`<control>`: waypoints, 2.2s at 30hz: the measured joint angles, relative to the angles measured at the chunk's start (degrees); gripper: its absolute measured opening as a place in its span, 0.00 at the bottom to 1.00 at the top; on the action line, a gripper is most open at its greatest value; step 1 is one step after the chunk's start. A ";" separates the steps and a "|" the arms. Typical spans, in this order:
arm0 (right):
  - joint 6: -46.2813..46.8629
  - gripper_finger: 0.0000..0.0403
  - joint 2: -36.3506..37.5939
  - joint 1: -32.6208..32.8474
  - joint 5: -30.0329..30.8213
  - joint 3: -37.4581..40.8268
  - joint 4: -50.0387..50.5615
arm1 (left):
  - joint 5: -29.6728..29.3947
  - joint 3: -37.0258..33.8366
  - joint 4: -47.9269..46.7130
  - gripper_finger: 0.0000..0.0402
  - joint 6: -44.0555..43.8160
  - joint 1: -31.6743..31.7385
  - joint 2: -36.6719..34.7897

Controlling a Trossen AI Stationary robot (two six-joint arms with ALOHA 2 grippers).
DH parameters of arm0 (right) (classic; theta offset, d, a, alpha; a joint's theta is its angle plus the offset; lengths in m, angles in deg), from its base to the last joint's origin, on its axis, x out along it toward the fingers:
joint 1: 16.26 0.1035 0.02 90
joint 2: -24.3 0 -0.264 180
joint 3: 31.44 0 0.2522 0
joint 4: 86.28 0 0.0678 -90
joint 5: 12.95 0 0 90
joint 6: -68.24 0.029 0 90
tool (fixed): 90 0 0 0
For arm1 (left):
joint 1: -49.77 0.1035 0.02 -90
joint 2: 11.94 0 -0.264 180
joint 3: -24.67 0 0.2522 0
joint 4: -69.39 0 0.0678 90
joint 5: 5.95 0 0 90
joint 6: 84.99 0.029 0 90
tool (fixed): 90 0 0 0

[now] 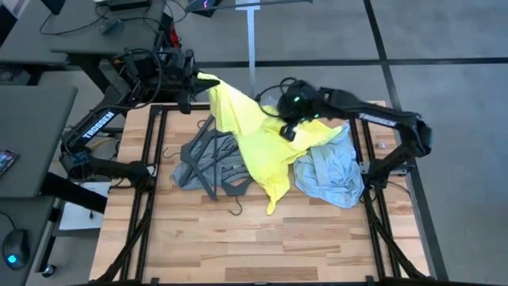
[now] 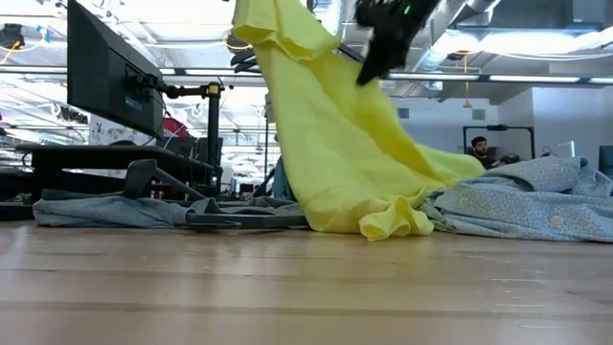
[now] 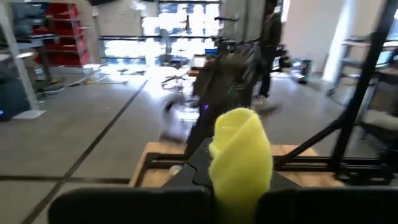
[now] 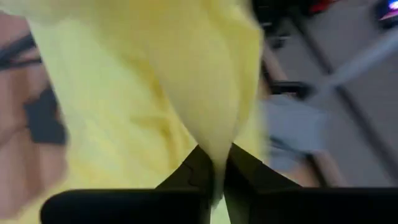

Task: Hang clothes
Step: Hang the yellow shirt on the bottom black hanger

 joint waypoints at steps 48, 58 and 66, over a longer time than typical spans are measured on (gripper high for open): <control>-8.43 0.00 14.74 -18.65 -17.62 -14.29 23.45 | -10.08 14.32 -18.70 0.00 -4.12 -17.86 10.20; 6.07 0.00 22.62 -14.45 -59.26 -16.13 21.30 | -6.12 14.45 -0.97 0.00 -28.47 -30.27 0.08; 4.85 0.00 21.81 -18.34 -56.71 -10.78 18.07 | -12.05 13.59 -1.61 0.00 -22.34 -22.41 2.55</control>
